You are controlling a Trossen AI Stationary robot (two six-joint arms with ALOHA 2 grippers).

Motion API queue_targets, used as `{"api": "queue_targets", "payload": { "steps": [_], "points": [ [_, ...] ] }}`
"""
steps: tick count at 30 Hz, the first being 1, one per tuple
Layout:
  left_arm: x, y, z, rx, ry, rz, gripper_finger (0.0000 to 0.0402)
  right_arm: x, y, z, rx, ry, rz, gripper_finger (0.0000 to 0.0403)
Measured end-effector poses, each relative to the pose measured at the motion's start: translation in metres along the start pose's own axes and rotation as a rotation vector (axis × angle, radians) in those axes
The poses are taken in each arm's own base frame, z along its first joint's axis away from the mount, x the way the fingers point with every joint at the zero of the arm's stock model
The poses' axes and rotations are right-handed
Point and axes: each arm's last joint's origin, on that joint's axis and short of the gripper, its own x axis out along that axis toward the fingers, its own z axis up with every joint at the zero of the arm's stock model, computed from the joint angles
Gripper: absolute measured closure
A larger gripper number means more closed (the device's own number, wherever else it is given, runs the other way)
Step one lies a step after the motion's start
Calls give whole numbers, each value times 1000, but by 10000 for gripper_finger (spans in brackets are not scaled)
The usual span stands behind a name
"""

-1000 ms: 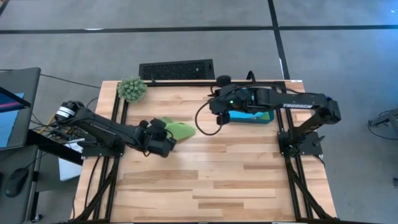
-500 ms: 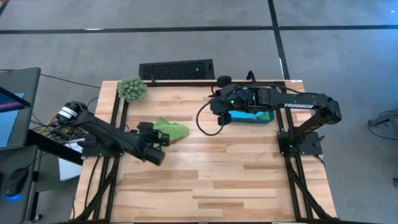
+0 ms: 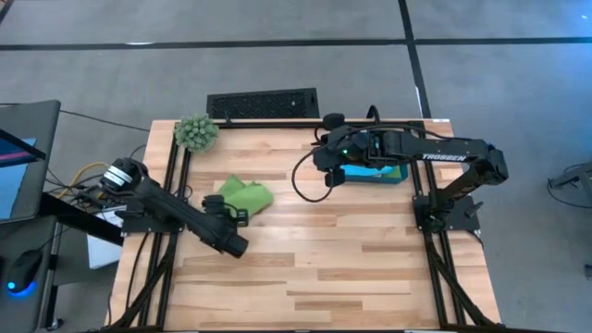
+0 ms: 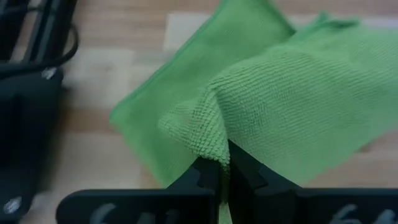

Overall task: Fold microfiber towels
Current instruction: Fold the green microfiber cloth

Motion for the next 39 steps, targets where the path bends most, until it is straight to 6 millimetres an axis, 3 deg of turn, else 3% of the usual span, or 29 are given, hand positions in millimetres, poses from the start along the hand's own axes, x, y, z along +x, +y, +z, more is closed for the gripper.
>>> {"api": "queue_targets", "payload": {
  "steps": [8,13,26,34,39],
  "points": [
    [3,4,-3,11,35,108,401,1,2,1,9,-135,182,287],
    [-1,-1,-3,81,17,16,401,1,3,2,9,-168,224,287],
    [-41,-71,7,265,19,-491,401,7,-6,-14,30,-87,236,287],
    [-29,-114,-14,414,88,-712,401,8,-11,-35,40,50,292,287],
    [-29,-129,-23,465,69,-832,401,8,-13,-43,45,101,316,287]
  ]
}}
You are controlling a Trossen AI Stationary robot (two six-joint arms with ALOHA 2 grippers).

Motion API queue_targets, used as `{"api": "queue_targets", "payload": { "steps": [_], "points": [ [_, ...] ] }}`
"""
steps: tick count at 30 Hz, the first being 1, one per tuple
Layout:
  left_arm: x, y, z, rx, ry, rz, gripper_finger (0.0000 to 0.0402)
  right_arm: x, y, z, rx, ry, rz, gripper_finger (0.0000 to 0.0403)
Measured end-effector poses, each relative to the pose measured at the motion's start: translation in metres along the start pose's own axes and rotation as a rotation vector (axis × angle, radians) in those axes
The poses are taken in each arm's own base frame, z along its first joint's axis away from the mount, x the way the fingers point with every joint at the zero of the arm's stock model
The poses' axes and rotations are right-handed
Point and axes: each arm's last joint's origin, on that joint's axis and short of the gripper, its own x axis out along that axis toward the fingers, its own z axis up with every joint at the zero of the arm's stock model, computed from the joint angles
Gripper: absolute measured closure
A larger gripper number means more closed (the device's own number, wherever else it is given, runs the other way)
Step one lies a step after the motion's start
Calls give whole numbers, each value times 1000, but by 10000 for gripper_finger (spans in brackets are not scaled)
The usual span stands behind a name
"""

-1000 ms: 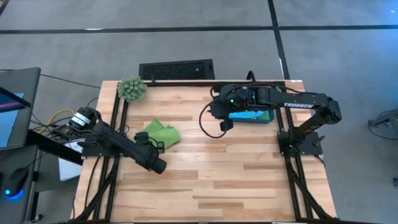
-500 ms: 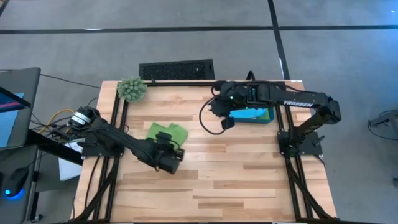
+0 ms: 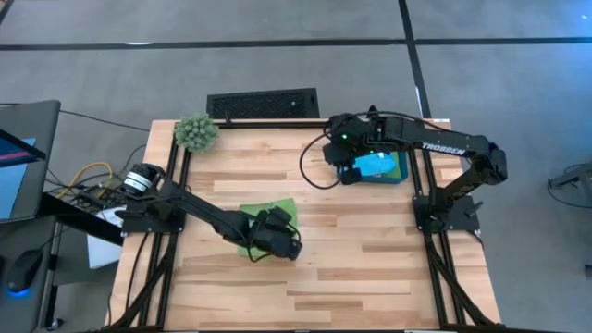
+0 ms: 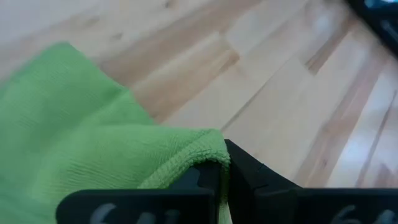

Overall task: Fold microfiber towels
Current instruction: Fold the green microfiber cloth

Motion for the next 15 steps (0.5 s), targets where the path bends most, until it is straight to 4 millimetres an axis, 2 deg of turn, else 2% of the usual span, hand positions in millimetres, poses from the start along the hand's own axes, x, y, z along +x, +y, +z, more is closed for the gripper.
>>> {"api": "queue_targets", "payload": {
  "steps": [4,10,15],
  "points": [
    [-2,-1,3,65,-65,16,401,0,0,-1,3,9,4,287],
    [-4,1,9,195,-72,32,401,0,-1,-2,3,9,4,287],
    [-5,0,31,336,-16,44,401,0,-1,-2,2,9,4,287]
  ]
}}
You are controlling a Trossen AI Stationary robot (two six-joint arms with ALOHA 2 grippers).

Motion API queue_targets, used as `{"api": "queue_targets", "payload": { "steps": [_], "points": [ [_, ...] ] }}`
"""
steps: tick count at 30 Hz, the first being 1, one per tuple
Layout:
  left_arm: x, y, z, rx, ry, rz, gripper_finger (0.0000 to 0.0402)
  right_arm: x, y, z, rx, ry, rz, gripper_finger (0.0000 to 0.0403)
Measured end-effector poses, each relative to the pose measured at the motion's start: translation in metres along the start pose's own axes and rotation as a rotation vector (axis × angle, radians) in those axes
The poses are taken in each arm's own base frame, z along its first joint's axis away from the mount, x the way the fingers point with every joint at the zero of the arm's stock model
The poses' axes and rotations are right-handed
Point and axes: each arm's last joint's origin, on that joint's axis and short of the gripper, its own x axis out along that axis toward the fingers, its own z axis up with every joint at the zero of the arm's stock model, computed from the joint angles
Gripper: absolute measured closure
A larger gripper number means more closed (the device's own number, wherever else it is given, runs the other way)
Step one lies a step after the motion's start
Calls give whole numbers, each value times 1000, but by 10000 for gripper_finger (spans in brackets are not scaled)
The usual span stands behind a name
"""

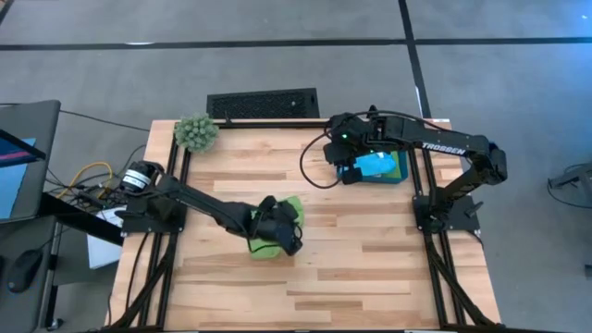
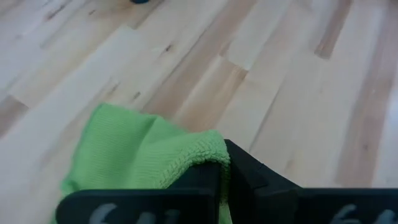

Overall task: Fold microfiber towels
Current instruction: Fold the green microfiber cloth

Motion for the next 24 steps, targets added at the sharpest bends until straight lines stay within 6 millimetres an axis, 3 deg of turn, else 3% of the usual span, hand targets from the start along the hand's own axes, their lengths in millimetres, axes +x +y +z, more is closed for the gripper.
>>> {"api": "queue_targets", "payload": {
  "steps": [5,10,18,24],
  "points": [
    [-2,6,11,18,32,35,401,0,0,-1,-1,6,4,287],
    [-7,2,9,-56,1,100,401,0,2,-2,-3,24,18,287],
    [-30,-14,-20,-173,-20,186,401,0,2,-3,-4,30,24,287],
    [-46,-32,-38,-238,-70,148,401,0,4,-2,-11,-25,96,287]
  ]
}}
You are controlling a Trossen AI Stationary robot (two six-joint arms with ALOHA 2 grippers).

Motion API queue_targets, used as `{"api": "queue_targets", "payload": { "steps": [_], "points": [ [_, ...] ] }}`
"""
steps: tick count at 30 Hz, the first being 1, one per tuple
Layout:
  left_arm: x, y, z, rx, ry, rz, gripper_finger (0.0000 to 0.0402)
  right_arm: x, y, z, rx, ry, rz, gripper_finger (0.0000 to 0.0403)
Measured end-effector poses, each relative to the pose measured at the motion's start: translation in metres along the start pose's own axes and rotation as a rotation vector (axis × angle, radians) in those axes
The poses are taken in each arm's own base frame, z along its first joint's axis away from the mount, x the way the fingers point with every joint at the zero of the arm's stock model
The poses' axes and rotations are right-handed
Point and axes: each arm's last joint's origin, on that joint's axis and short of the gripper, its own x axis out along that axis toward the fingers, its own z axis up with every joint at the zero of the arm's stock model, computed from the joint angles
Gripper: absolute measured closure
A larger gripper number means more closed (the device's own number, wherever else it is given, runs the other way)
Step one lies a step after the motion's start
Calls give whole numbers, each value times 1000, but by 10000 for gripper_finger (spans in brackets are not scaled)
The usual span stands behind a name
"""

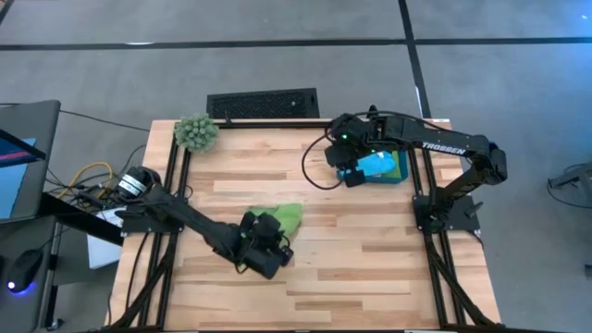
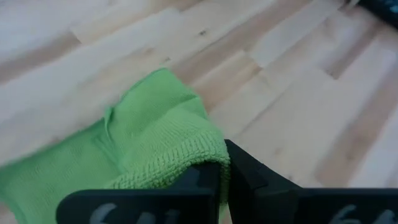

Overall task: Fold microfiber towels
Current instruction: Fold the green microfiber cloth

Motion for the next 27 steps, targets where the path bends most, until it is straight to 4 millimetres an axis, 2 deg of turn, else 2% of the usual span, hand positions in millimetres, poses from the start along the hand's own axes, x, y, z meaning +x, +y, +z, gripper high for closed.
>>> {"api": "queue_targets", "payload": {
  "steps": [6,9,14,17,21,27],
  "points": [
    [-23,-10,-25,-129,28,-75,401,7,3,6,-35,-110,139,287],
    [-35,-16,-38,-197,116,-137,401,14,1,9,-36,-121,144,287],
    [-45,-18,-60,-283,295,-170,401,35,-1,13,-21,-111,165,287],
    [-47,-15,-64,-295,333,-142,401,53,2,15,-37,-98,231,287],
    [-48,-14,-67,-285,360,-129,401,72,9,21,-62,-169,371,287],
    [-51,-9,-72,-255,468,-83,401,100,36,41,-150,-233,510,287]
  ]
}}
